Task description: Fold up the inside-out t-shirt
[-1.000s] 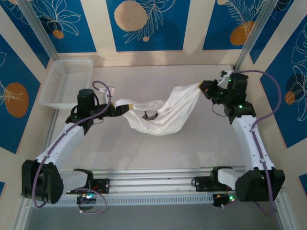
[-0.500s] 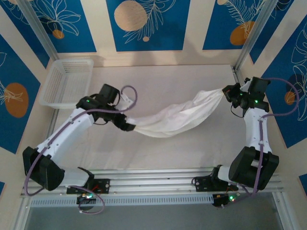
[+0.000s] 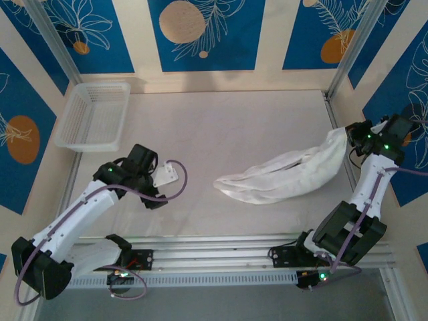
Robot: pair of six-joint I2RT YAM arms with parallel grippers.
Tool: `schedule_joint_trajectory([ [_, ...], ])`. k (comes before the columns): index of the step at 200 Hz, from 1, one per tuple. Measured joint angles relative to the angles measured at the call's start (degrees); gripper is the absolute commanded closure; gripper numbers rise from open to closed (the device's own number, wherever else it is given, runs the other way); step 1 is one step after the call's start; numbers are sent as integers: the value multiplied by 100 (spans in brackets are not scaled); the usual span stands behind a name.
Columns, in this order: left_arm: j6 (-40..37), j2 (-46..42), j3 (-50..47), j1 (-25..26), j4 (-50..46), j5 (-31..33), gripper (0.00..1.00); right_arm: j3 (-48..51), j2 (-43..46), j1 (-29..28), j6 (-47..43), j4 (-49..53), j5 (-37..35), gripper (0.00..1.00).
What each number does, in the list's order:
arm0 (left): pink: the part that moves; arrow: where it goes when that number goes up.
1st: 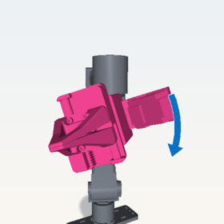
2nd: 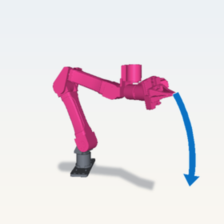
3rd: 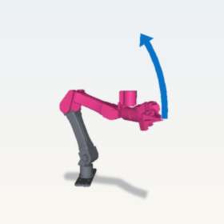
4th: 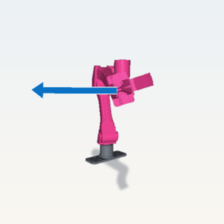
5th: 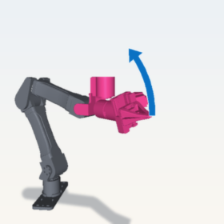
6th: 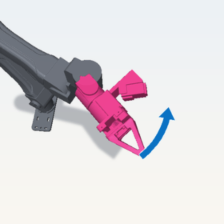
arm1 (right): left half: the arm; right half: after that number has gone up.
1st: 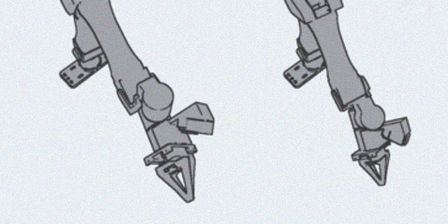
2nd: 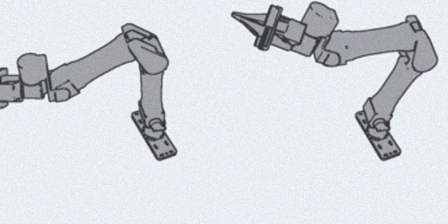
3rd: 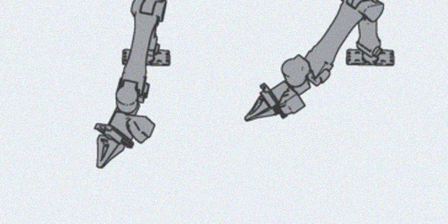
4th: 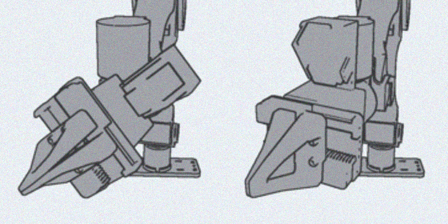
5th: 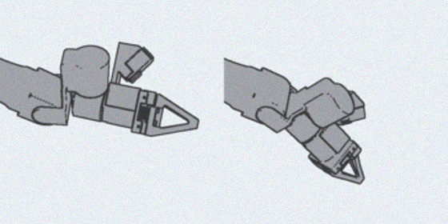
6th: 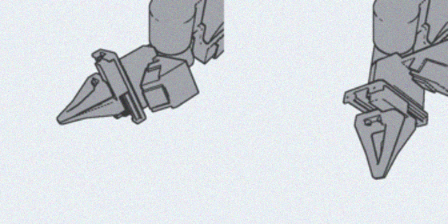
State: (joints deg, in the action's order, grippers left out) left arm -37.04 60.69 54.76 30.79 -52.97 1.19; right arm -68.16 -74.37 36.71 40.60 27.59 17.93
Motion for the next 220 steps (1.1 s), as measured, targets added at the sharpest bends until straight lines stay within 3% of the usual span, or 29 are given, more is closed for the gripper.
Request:
schedule_joint_trajectory([
  [25,356,-63,-4,-2,479,-505,1,37,2,-632,-120,-125,345,100],
  [49,1606,2,133,0,1711,-1711,1,39,70,-1808,-308,-160,1082,100],
  [76,3091,483,511,0,3143,-2564,4,-254,304,-2551,-372,-116,2006,100],
  [116,4037,1010,1023,-2,3713,-2754,5,-1469,728,-3460,-680,-127,2817,100],
  [142,4109,1698,1657,31,3506,-3123,3,-1624,1049,-3571,-485,-326,3126,100],
  [179,4317,2166,1508,162,3735,-3215,4,-1624,918,-3998,-378,-415,3272,100],
  [187,4409,2249,1521,173,3807,-3209,7,-1624,841,-4103,-378,-391,3270,100],
  [207,4564,2542,1650,181,4009,-3274,36,-1624,748,-4238,-380,-328,3268,100],
  [220,4634,2767,1746,227,4127,-3331,65,-1624,739,-4277,-378,-282,3246,100],
])
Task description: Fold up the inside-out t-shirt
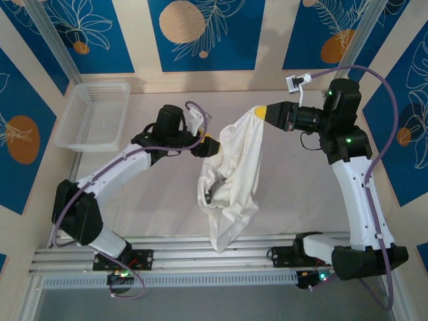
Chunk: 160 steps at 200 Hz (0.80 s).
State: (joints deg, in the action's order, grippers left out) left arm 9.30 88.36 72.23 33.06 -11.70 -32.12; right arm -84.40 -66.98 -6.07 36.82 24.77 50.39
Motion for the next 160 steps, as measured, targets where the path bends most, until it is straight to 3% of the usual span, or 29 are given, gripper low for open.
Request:
schedule_joint_trajectory([
  [12,42,151,7,66,90,-59,100,0,7,-7,0,20,-33,100],
  [55,131,146,-175,157,404,-197,100,177,92,286,133,-35,-216,100],
  [59,129,125,-186,157,404,-203,91,227,118,328,181,-42,-219,100],
  [72,52,66,-203,157,407,-321,49,385,155,422,267,-122,-216,100],
  [87,24,55,-203,164,389,-551,28,470,151,428,332,-144,-214,100],
  [123,-229,658,-26,295,138,-361,8,483,151,413,479,-310,-166,100],
  [149,-345,1515,109,452,118,-319,7,472,151,380,525,-358,-162,100],
  [160,-326,1939,262,544,96,-317,17,459,149,378,540,-361,-164,100],
])
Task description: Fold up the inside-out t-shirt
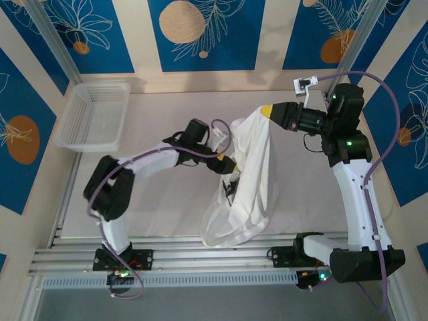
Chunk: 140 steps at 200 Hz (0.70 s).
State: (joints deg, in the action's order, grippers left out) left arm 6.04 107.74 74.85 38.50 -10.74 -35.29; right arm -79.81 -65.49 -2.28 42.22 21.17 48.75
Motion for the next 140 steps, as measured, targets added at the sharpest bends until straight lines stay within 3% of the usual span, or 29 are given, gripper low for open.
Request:
schedule_joint_trajectory([
  [3,-20,90,39,17,2,0,24,-4,0,-2,9,-2,2,100],
  [7,28,269,120,61,31,9,43,-11,0,-11,22,0,0,100],
  [13,52,420,173,94,68,31,86,-24,0,-17,22,0,-2,100],
  [16,90,511,190,114,118,55,100,-33,0,-17,24,2,-4,100],
  [51,691,511,13,61,763,-7,100,-39,37,74,-87,136,-107,100],
  [81,1425,-782,-603,-629,1169,-68,100,826,516,566,-457,179,-734,100],
  [107,1425,-2262,-887,-1335,1128,61,100,3040,1001,1110,-326,-568,-1414,76],
  [119,1237,-2726,-896,-1405,984,90,100,4089,922,1300,-37,-809,-1744,68],
  [140,1093,-3014,-1003,-1340,828,-20,100,4800,833,1294,190,-660,-2037,60],
])
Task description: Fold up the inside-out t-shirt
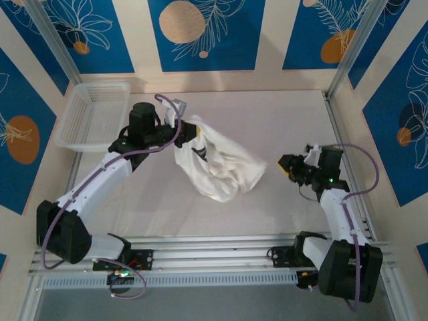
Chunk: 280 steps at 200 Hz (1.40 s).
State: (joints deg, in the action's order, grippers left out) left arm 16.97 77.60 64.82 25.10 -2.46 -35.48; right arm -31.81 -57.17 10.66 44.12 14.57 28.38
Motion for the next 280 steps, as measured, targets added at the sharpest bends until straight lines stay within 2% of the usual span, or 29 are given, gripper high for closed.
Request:
schedule_joint_trajectory([
  [16,22,42,-280,20,-44,-50,100,-127,142,-411,-83,133,-289,51],
  [25,63,66,-466,20,-101,-48,100,-310,262,-824,-188,138,-538,49],
  [50,140,101,-708,37,-330,-46,100,-697,409,-2463,-363,-326,-1414,49],
  [66,157,85,-702,48,-378,-42,100,-638,101,-3552,-361,-837,-2061,50],
  [87,168,39,-601,52,-621,0,100,-616,-850,-4485,-428,-1453,-2863,50],
  [98,203,-20,-522,52,-723,7,100,-632,-1349,-4767,-608,-1690,-3228,46],
  [109,227,-111,-435,52,-822,2,100,-723,-1934,-5021,-1115,-1904,-3670,29],
  [120,247,-238,-321,52,-925,4,100,-890,-2549,-5198,-1733,-2186,-4052,17],
  [137,245,-435,-127,52,-1080,7,100,-1220,-3318,-5292,-2717,-2603,-4428,7],
  [152,240,-603,37,52,-1185,11,100,-1635,-3958,-5294,-3519,-2859,-4723,6],
  [162,240,-710,111,52,-1248,15,100,-1908,-4271,-5292,-3825,-2942,-4876,11],
  [172,236,-804,162,52,-1329,22,100,-2218,-4583,-5278,-4059,-3003,-4994,24],
  [179,212,-890,170,52,-1373,70,100,-2415,-4758,-5259,-4162,-3029,-5025,44],
  [182,201,-920,173,52,-1401,87,100,-2479,-4811,-5252,-4170,-3038,-5029,49],
  [183,197,-931,173,52,-1410,101,100,-2498,-4824,-5248,-4207,-3042,-5016,55],
  [185,195,-957,173,52,-1425,120,100,-2529,-4850,-5241,-4234,-3042,-4994,57],
  [192,164,-1051,173,50,-1510,229,100,-2592,-4883,-5217,-4258,-3040,-4922,84],
  [193,164,-1051,173,50,-1510,229,100,-2592,-4883,-5217,-4258,-3040,-4922,84],
  [195,151,-1082,173,50,-1539,275,100,-2597,-4881,-5206,-4264,-3038,-4911,95],
  [197,142,-1102,173,46,-1572,321,100,-2597,-4876,-5200,-4271,-3040,-4887,100],
  [212,66,-1311,170,-87,-1814,750,100,-2540,-4712,-5134,-4266,-2955,-4623,100],
  [230,44,-1497,122,-485,-2155,1419,100,-2192,-4089,-5007,-4175,-2811,-4079,100],
  [256,55,-1381,-415,-1329,-2291,2013,100,-1364,-2302,-4391,-3663,-2911,-2295,100],
  [280,81,-957,-1174,-1628,-2247,2210,100,-1222,-1294,-4002,-3239,-3161,-1217,100],
])
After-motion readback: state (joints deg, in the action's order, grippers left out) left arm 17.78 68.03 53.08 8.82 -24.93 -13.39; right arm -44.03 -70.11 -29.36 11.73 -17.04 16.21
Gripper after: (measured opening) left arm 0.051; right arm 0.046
